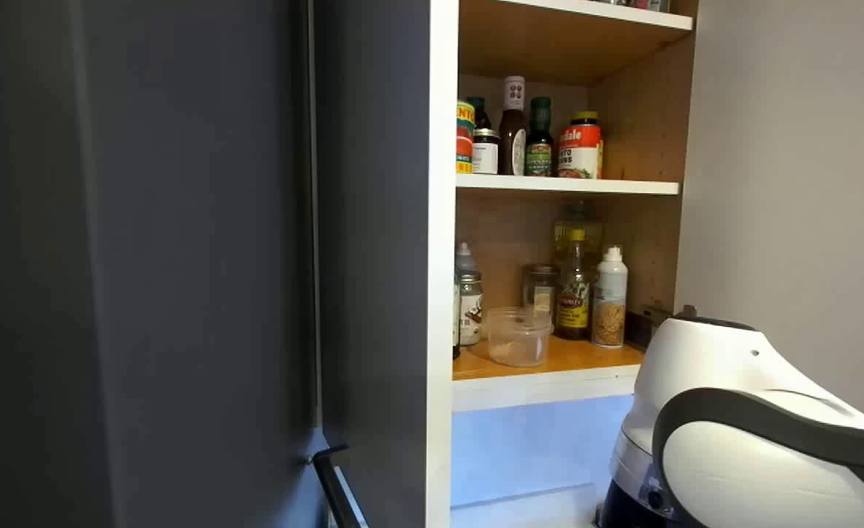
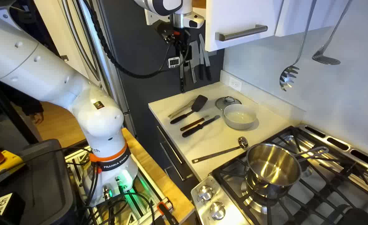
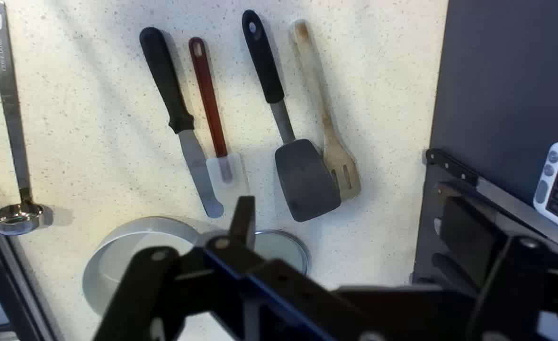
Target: Remove the lunchbox from the middle shelf of the cabinet and put it on the middle shelf
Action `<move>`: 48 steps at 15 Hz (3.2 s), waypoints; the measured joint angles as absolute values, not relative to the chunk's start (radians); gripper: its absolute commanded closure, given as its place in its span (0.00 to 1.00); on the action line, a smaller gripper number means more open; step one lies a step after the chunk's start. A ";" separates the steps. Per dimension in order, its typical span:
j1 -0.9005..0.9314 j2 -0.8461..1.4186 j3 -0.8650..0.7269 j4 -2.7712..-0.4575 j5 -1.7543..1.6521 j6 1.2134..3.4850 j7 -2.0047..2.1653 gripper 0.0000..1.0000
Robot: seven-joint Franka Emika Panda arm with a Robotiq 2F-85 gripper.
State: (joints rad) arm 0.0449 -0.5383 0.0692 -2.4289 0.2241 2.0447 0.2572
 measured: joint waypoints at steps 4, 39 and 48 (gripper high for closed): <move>0.045 -0.538 0.069 -2.429 0.224 2.045 0.257 0.00; -0.109 -0.534 0.100 -2.093 0.107 2.169 0.559 0.00; -0.178 -0.507 0.130 -2.062 0.059 2.407 0.740 0.00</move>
